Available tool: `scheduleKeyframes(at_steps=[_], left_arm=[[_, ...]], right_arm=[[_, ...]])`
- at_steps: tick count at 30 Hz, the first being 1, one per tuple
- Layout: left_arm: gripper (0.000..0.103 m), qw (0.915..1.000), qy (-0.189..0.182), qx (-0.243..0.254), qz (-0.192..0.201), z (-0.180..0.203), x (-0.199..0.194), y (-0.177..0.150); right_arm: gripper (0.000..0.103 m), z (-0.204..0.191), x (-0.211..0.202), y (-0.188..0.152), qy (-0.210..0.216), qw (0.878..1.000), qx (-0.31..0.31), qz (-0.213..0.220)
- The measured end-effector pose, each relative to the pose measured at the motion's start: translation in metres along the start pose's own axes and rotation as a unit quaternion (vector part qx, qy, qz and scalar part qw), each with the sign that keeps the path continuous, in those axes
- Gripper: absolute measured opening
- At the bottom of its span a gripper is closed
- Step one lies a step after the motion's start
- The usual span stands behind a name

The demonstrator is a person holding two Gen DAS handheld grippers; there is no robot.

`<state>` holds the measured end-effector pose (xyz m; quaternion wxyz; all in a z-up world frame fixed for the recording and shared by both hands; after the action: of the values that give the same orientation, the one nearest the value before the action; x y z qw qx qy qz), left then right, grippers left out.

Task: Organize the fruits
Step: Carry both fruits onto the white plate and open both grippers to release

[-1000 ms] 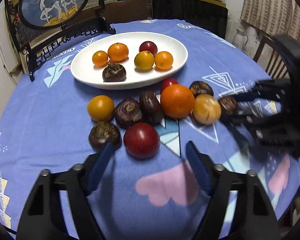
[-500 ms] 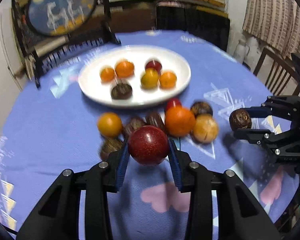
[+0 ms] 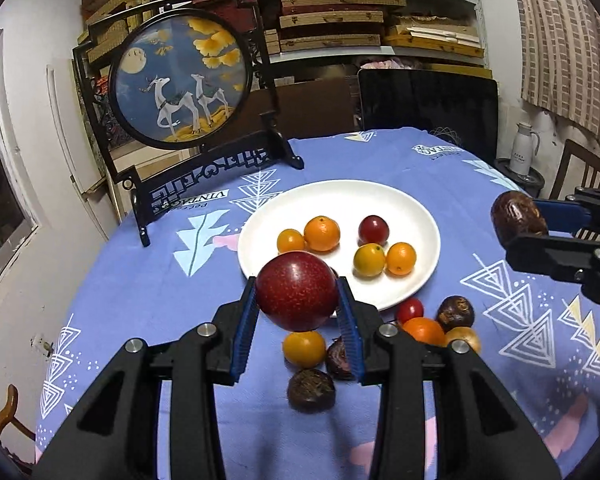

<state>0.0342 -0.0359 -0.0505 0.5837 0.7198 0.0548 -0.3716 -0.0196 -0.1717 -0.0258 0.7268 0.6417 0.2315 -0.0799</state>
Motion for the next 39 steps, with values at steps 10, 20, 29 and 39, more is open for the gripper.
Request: scheduleKeyframes(at_steps=[10,20,29,39], left_arm=[[0.037,0.9997,-0.005,-0.013,-0.020,-0.012,0.020,-0.004],[0.037,0.9991,-0.003,-0.016,-0.038,-0.019,0.043,-0.004],[0.037,0.9989,-0.002,-0.024,-0.041,-0.032,0.053,0.003],[0.037,0.9997,0.003,-0.006,-0.022,-0.025,0.069,0.051]], right_arm=[[0.042,-0.022,0.029,-0.015,0.019,0.999,-0.004,-0.037],[0.042,-0.025,0.048,-0.016,0.038,0.998,-0.005,-0.051],[0.042,-0.015,0.058,-0.018,0.041,0.998,0.004,-0.053],[0.042,0.017,0.060,0.017,0.018,0.999,0.030,-0.019]])
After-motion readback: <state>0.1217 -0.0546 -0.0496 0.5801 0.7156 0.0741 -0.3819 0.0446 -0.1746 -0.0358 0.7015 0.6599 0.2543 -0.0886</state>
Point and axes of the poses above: each gripper's, at about its wrist camera, not at the fingertips, and x roughly the way its jaws point, z to its right, y to its top, the point moved 6 cm from there along x, roughly the way its jaws point, and after that the axes turned 12 degrees about -y, right-handed, at the moved point
